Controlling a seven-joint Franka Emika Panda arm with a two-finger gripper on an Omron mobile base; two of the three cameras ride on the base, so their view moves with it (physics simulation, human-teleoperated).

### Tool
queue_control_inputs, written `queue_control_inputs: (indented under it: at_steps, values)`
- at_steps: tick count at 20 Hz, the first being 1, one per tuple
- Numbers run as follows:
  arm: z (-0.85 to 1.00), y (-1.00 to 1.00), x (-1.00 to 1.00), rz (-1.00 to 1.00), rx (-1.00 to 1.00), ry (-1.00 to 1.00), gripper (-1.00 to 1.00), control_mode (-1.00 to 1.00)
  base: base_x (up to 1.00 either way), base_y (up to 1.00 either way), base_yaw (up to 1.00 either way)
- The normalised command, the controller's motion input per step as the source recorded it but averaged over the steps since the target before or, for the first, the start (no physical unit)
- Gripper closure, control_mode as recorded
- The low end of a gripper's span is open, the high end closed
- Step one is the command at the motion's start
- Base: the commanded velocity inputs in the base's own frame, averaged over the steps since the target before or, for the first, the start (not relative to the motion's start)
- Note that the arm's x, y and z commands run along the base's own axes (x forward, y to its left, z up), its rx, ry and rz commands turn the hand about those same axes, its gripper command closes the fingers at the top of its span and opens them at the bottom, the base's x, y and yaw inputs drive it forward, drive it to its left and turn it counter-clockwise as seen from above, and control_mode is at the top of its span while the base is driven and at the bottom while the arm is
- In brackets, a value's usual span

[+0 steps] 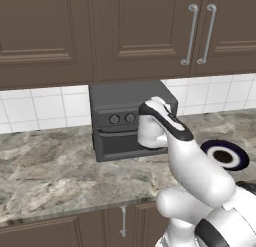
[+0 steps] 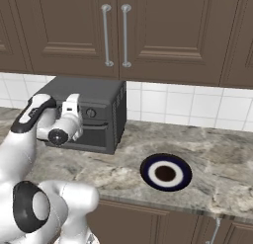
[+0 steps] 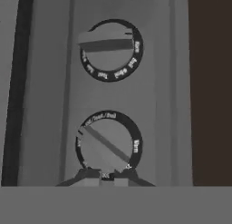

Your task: Pull the toaster oven rack outwards. Pick up the baguette from the plate and place it on the toaster oven rack. Close the toaster oven door fully and set the temperature to the lowest setting.

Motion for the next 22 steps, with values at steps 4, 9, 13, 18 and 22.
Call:
queue_control_inputs:
  at_steps: [4,9,13,18,22]
  values:
    - [-0.09,0.5,0.56,0.3,0.0,-0.03,1.0,-1.0,0.0,0.0,0.0]
    - [-0.26,0.36,0.77,0.35,0.0,0.0,1.0,-1.0,0.0,0.0,0.0]
    - [-0.26,0.17,0.75,0.42,0.0,-0.01,1.0,-1.0,0.0,0.0,0.0]
    - [-0.17,0.03,0.51,0.56,-0.01,-0.01,1.0,-1.0,0.0,0.0,0.0]
    - [-0.19,0.0,0.5,0.73,-0.1,0.03,1.0,-1.0,0.0,0.0,0.0]
